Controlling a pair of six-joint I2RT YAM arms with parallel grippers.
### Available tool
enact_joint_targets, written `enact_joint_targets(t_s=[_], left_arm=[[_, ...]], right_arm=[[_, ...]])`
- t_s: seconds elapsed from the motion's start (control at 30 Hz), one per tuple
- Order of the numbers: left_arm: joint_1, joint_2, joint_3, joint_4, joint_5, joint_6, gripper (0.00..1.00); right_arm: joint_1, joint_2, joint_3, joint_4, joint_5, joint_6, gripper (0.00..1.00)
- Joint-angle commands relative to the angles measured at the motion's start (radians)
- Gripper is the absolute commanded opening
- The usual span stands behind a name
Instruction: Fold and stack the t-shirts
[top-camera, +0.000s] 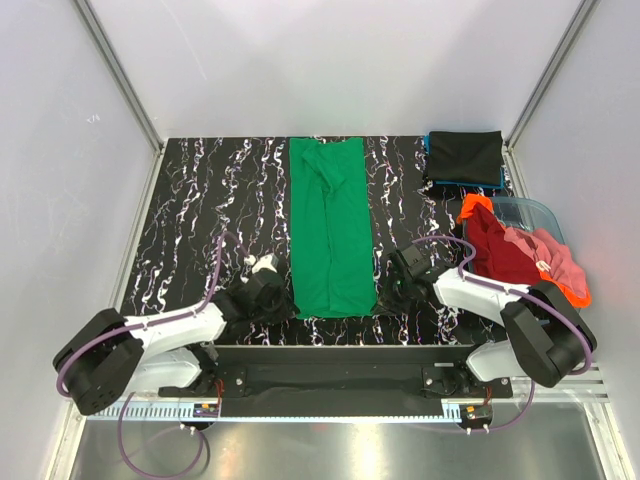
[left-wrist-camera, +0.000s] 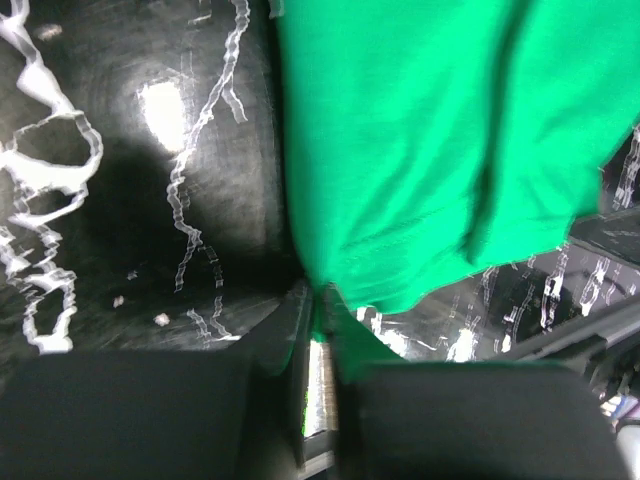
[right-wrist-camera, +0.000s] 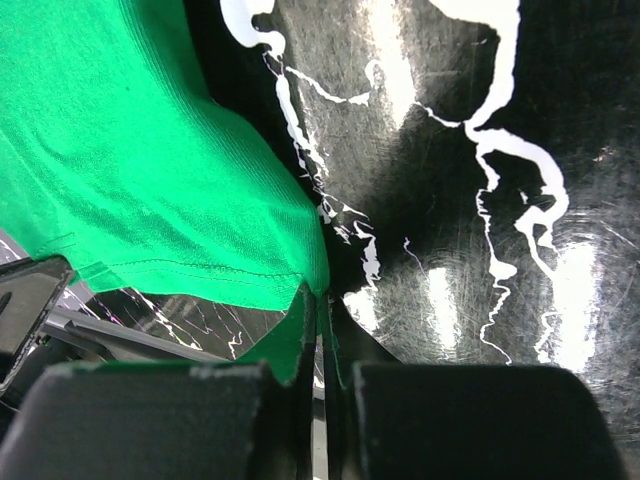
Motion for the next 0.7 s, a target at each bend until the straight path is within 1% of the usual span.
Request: enact_joint_targets(t_s=[0.0, 0.07, 0.2, 0.27, 0.3, 0.37, 0.4, 0.47, 0.53, 0.6, 0.67], left_arm=[[-0.013, 0.016, 0.017, -0.025, -0.043, 0.031, 0.00], [-0.016, 0.003, 0.017, -0.030, -0.041, 0.030, 0.00], [-0.041, -0.073, 0.017, -0.079, -0.040, 0.004, 0.00], [-0.071, -0.124, 0.020, -0.129, -0.050, -0.019, 0.00], [-0.085, -0.145, 0.021, -0.149, -0.058, -0.028, 0.00], [-0.139, -0.190, 0.029, -0.202, -0.079, -0.051, 0.00], [-0.186, -0.240, 0.046, -0.266, -0.110, -0.079, 0.00], [-0.237, -0.291, 0.082, -0.327, -0.147, -0.119, 0.00], [-0.289, -0.349, 0.118, -0.416, -0.191, -0.134, 0.00], [-0.303, -0.374, 0.184, -0.488, -0.214, -0.133, 0.00], [-0.303, -0.379, 0.224, -0.516, -0.228, -0.113, 0.00]], right_arm=[[0.009, 0.006, -0.005, 0.015, 0.005, -0.017, 0.00], [0.009, -0.016, -0.012, 0.015, 0.002, -0.017, 0.00], [0.010, -0.101, -0.032, -0.019, -0.004, 0.024, 0.00], [0.038, -0.160, -0.051, -0.042, -0.002, 0.057, 0.00], [0.053, -0.160, -0.054, -0.060, 0.005, 0.069, 0.00], [0.102, -0.220, -0.060, -0.106, 0.027, 0.097, 0.00], [0.119, -0.265, -0.063, -0.123, 0.045, 0.129, 0.00], [0.176, -0.309, -0.060, -0.173, 0.065, 0.159, 0.00], [0.205, -0.365, -0.043, -0.206, 0.093, 0.199, 0.00], [0.230, -0.404, -0.017, -0.253, 0.111, 0.215, 0.00], [0.231, -0.410, 0.041, -0.289, 0.151, 0.213, 0.00]])
